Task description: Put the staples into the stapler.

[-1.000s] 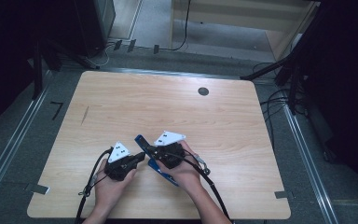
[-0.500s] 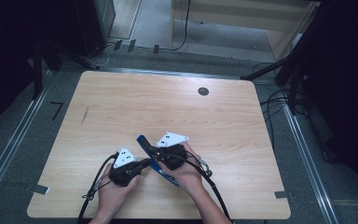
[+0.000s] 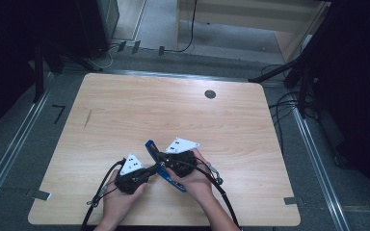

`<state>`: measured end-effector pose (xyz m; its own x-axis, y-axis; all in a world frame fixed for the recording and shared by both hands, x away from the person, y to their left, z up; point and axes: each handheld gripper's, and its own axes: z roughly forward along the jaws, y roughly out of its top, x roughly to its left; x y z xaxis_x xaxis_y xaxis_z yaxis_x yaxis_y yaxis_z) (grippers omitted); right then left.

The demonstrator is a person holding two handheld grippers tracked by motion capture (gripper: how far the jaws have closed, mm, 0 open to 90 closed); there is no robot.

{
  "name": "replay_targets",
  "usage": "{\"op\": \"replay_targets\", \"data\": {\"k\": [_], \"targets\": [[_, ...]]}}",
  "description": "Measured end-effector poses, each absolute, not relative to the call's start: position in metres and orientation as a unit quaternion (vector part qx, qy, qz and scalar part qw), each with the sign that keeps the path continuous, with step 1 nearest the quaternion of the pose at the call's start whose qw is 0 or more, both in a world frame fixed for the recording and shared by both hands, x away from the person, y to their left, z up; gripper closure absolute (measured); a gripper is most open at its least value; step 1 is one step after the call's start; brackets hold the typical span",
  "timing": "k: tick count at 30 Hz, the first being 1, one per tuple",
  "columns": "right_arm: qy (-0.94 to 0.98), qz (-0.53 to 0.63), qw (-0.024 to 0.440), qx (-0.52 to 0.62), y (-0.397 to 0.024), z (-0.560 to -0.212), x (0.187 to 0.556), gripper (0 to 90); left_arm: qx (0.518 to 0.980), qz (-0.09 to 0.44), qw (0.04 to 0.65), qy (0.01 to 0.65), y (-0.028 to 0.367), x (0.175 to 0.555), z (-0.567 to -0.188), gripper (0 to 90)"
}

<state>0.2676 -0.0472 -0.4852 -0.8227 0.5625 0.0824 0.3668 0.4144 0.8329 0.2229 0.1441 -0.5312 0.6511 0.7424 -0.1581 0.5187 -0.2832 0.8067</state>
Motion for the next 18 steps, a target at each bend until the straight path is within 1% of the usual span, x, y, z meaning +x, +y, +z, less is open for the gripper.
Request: {"op": "replay_targets", "data": {"k": [10, 18], "targets": [[0.832, 0.466, 0.107, 0.281, -0.055, -0.484, 0.263, 90.0, 0.802, 0.121, 0.441, 0.384, 0.129, 0.222, -0.532, 90.0], [0.83, 0.469, 0.106, 0.283, -0.058, -0.484, 0.261, 90.0, 0.814, 0.125, 0.423, 0.377, 0.124, 0.223, -0.532, 90.0]]}}
